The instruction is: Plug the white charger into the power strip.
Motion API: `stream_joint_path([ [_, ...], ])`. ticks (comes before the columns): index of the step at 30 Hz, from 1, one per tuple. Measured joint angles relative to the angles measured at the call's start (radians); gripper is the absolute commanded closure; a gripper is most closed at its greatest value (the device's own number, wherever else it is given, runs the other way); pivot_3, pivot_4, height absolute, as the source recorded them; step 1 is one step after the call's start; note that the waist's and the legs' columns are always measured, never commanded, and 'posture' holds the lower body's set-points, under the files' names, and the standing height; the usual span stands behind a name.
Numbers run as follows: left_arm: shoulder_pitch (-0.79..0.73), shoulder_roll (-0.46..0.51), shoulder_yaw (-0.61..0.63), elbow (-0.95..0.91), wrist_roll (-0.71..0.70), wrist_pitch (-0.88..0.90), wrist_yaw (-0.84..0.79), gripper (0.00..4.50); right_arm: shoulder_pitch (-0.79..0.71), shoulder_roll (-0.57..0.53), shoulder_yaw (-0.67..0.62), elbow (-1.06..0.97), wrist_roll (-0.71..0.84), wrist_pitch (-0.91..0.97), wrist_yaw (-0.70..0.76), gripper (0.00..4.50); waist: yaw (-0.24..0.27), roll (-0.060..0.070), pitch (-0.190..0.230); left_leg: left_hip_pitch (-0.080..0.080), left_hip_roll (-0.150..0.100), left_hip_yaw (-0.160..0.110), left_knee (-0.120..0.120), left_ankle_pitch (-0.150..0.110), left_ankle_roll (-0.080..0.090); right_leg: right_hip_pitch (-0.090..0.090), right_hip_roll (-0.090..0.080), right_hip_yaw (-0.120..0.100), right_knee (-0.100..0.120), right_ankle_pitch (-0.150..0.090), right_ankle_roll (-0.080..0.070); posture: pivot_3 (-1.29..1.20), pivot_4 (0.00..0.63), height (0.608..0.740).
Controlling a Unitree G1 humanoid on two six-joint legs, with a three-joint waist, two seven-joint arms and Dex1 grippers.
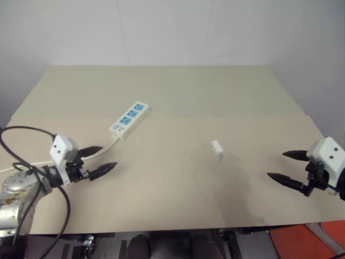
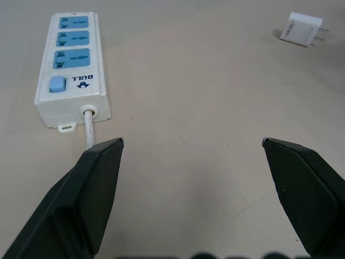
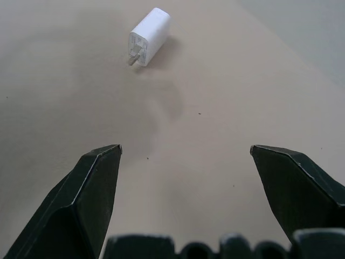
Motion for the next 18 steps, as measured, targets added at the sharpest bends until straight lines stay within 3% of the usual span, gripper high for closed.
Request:
stream_joint_path([
  [10, -0.001, 0.008, 0.001, 0.002, 0.0, 0.008, 0.017, 0.01, -0.007, 0.006, 0.003, -0.033, 0.029, 0.021, -0.01, 0.0, -0.001, 0.0, 0.0, 0.0, 0.0, 0.0, 0.001, 0.0, 0.0, 0.0, 0.0, 0.0, 0.001, 0.0, 0.0, 0.0, 0.15, 0.74],
  [18, -0.08, -0.016, 0.016, 0.01, -0.017, 0.083, 0.121, 0.01, -0.137, 0.007, -0.014, -0.14, 0.167, 0.186, -0.107, 0.0, -0.002, 0.0, 0.0, 0.0, 0.0, -0.001, 0.002, 0.0, 0.0, 0.0, 0.0, 0.0, 0.002, 0.0, 0.0, 0.0, 0.15, 0.74],
])
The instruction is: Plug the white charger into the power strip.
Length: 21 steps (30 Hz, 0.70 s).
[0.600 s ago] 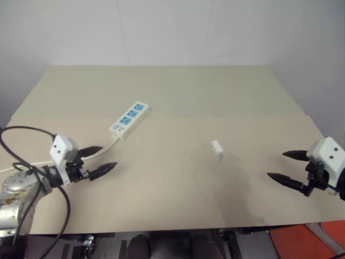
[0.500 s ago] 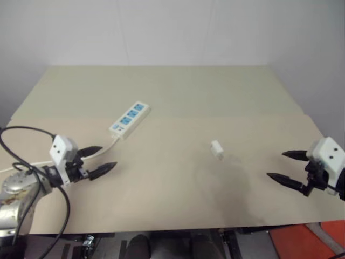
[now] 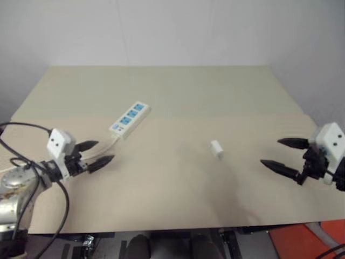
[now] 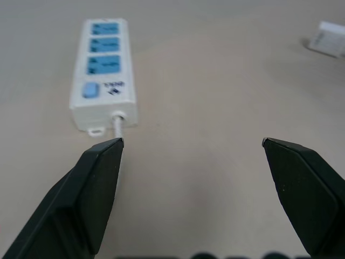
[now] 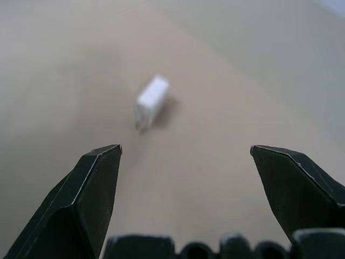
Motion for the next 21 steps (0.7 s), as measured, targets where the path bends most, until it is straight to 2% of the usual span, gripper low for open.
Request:
stream_joint_path([
  [7, -0.043, -0.062, 0.012, -0.002, -0.019, 0.064, 0.162, 0.01, -0.057, 0.055, 0.064, -0.093, 0.06, 0.1, -0.129, 0.0, 0.001, 0.0, 0.0, 0.0, 0.0, -0.001, 0.001, 0.0, 0.0, 0.0, 0.0, 0.0, 0.001, 0.0, 0.0, 0.0, 0.15, 0.74],
  [12, -0.094, -0.154, 0.006, 0.052, 0.003, 0.046, 0.247, 0.01, -0.106, 0.116, 0.137, -0.154, 0.099, 0.143, -0.223, 0.0, 0.002, 0.0, 0.0, -0.001, 0.0, -0.001, 0.003, 0.0, 0.0, 0.0, 0.0, 0.0, 0.002, 0.0, 0.0, 0.0, 0.15, 0.74],
  [17, -0.208, -0.279, -0.049, 0.24, 0.1, -0.164, 0.273, 0.01, -0.127, 0.15, 0.151, -0.216, 0.13, 0.159, -0.291, 0.0, 0.02, 0.0, 0.0, -0.002, 0.0, -0.002, 0.006, 0.0, 0.0, 0.0, 0.0, -0.001, 0.004, 0.0, 0.0, 0.0, 0.15, 0.74],
  [21, -0.292, -0.304, -0.081, 0.44, 0.164, -0.322, 0.242, 0.01, -0.096, 0.152, 0.156, -0.264, 0.149, 0.171, -0.313, 0.0, 0.025, 0.0, 0.0, -0.003, -0.001, -0.003, 0.009, 0.0, 0.0, -0.001, 0.0, -0.002, 0.005, 0.0, 0.0, 0.0, 0.15, 0.74],
])
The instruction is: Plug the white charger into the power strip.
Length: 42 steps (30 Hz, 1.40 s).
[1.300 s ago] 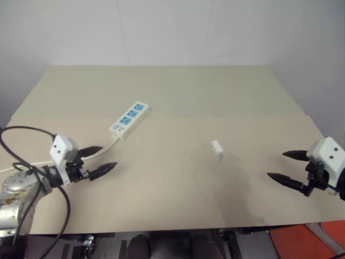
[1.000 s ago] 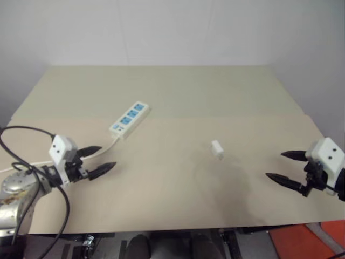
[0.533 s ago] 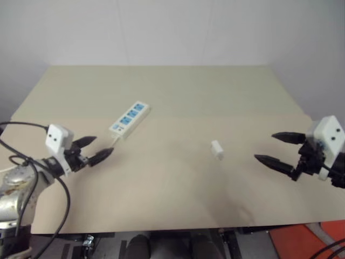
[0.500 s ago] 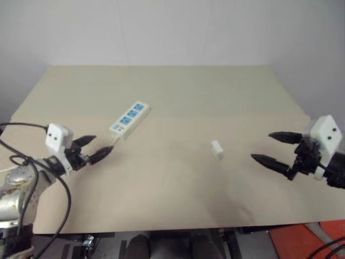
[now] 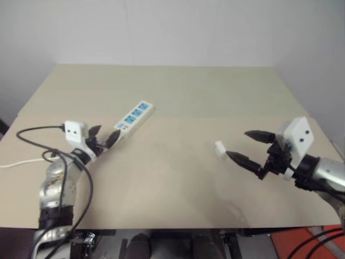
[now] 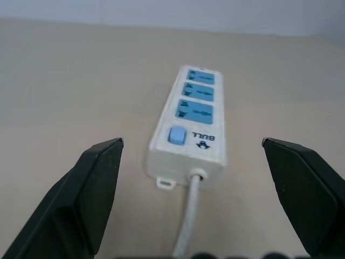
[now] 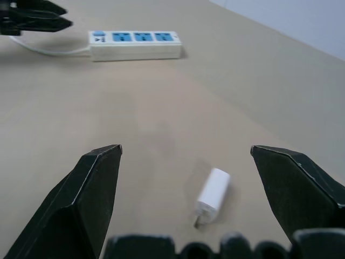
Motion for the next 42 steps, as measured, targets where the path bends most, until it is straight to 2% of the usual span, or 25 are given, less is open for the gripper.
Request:
stream_joint_path([
  [8, -0.23, -0.014, -0.069, 0.441, 0.103, -0.238, -0.12, 0.01, 0.048, 0.0, -0.021, -0.038, 0.008, 0.008, -0.043, 0.0, 0.0, 0.0, 0.0, -0.001, -0.001, -0.001, 0.001, 0.0, 0.0, 0.0, 0.0, -0.001, 0.001, 0.0, 0.0, 0.0, 0.15, 0.74],
  [14, -0.34, -0.028, -0.086, 0.635, 0.132, -0.318, -0.19, 0.01, 0.084, 0.0, -0.03, -0.057, 0.007, 0.008, -0.082, 0.0, -0.001, 0.0, 0.0, -0.001, -0.001, -0.001, 0.001, 0.0, 0.0, 0.0, 0.0, -0.001, 0.001, 0.0, 0.0, 0.0, 0.15, 0.74],
  [25, -0.39, -0.046, -0.087, 0.781, 0.172, -0.431, -0.197, 0.01, 0.125, 0.002, -0.049, -0.089, 0.008, 0.008, -0.122, 0.0, 0.001, 0.0, 0.0, -0.001, -0.001, -0.002, 0.001, 0.001, 0.001, 0.0, 0.0, -0.001, 0.002, 0.0, 0.0, 0.0, 0.15, 0.74],
  [28, -0.395, -0.046, -0.086, 0.798, 0.174, -0.441, -0.2, 0.5, 0.128, 0.002, -0.056, -0.091, 0.008, 0.008, -0.124, 0.0, 0.001, 0.0, 0.0, -0.001, -0.001, -0.002, 0.001, 0.001, 0.001, 0.0, 0.0, -0.001, 0.002, 0.0, 0.0, 0.0, 0.15, 0.74],
  [30, -0.397, -0.046, -0.087, 0.806, 0.177, -0.451, -0.21, 1.1, 0.128, 0.002, -0.056, -0.091, 0.008, 0.008, -0.125, 0.0, 0.002, 0.0, 0.0, -0.001, -0.001, -0.002, 0.001, 0.001, 0.001, 0.0, 0.0, -0.001, 0.002, 0.0, 0.0, 0.0, 0.15, 0.74],
  [31, -0.398, -0.047, -0.085, 0.81, 0.178, -0.457, -0.213, 1.24, 0.129, 0.002, -0.056, -0.091, 0.007, 0.008, -0.125, 0.0, 0.002, 0.0, 0.0, -0.002, -0.001, -0.002, 0.001, 0.001, 0.001, 0.0, 0.0, -0.001, 0.002, 0.0, 0.0, 0.0, 0.15, 0.74],
  [42, -0.412, -0.051, -0.093, 0.791, 0.188, -0.406, -0.243, 1.24, 0.116, 0.0, -0.054, -0.087, 0.018, 0.016, -0.127, 0.0, 0.008, 0.0, 0.0, -0.002, -0.002, -0.002, 0.001, 0.001, 0.001, 0.0, 0.0, -0.001, 0.002, 0.0, 0.0, 0.0, 0.15, 0.74],
])
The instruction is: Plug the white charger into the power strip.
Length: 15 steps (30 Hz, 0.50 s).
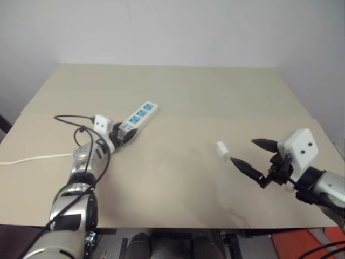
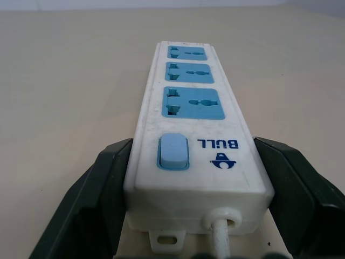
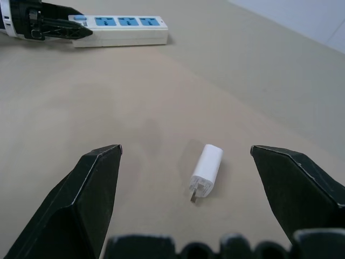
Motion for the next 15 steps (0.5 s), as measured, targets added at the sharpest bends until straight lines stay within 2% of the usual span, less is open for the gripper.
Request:
stream_joint_path([
  [2, 0.017, -0.001, -0.018, -0.066, 0.0, 0.041, -0.039, 1.24, -0.022, -0.034, 0.006, 0.004, 0.015, 0.035, 0.002, 0.0, 0.001, 0.0, 0.0, -0.001, 0.0, 0.0, 0.0, 0.0, 0.0, 0.0, 0.0, 0.0, 0.0, 0.0, 0.0, 0.0, 0.15, 0.74],
  [4, 0.061, -0.008, -0.038, -0.174, -0.008, 0.094, -0.087, 1.24, -0.088, -0.117, 0.027, 0.016, 0.028, 0.116, -0.008, 0.0, -0.001, 0.0, 0.0, -0.001, 0.0, 0.0, 0.0, 0.0, 0.0, -0.001, 0.0, 0.0, 0.0, 0.0, 0.0, 0.0, 0.15, 0.74],
  [8, 0.161, -0.006, -0.073, -0.38, -0.033, 0.194, -0.167, 1.24, -0.295, -0.167, 0.092, 0.092, 0.094, 0.282, -0.047, 0.0, -0.008, 0.0, 0.0, -0.002, 0.0, 0.0, 0.0, 0.0, 0.0, -0.002, 0.0, 0.0, 0.0, 0.0, 0.0, 0.0, 0.15, 0.74],
  [12, 0.224, 0.015, -0.108, -0.506, -0.06, 0.242, -0.267, 1.24, -0.546, -0.119, 0.19, 0.198, 0.164, 0.502, -0.111, 0.0, -0.012, 0.0, 0.0, -0.002, 0.001, -0.001, 0.0, 0.001, 0.001, -0.002, 0.0, 0.0, 0.0, 0.0, 0.0, 0.0, 0.15, 0.74],
  [15, 0.264, 0.036, -0.135, -0.56, -0.06, 0.229, -0.333, 1.24, -0.73, -0.016, 0.23, 0.335, 0.181, 0.684, -0.169, 0.0, -0.011, 0.001, 0.0, -0.003, 0.0, -0.001, 0.0, 0.001, 0.001, -0.004, -0.001, 0.0, 0.001, 0.0, 0.0, 0.0, 0.15, 0.74],
])
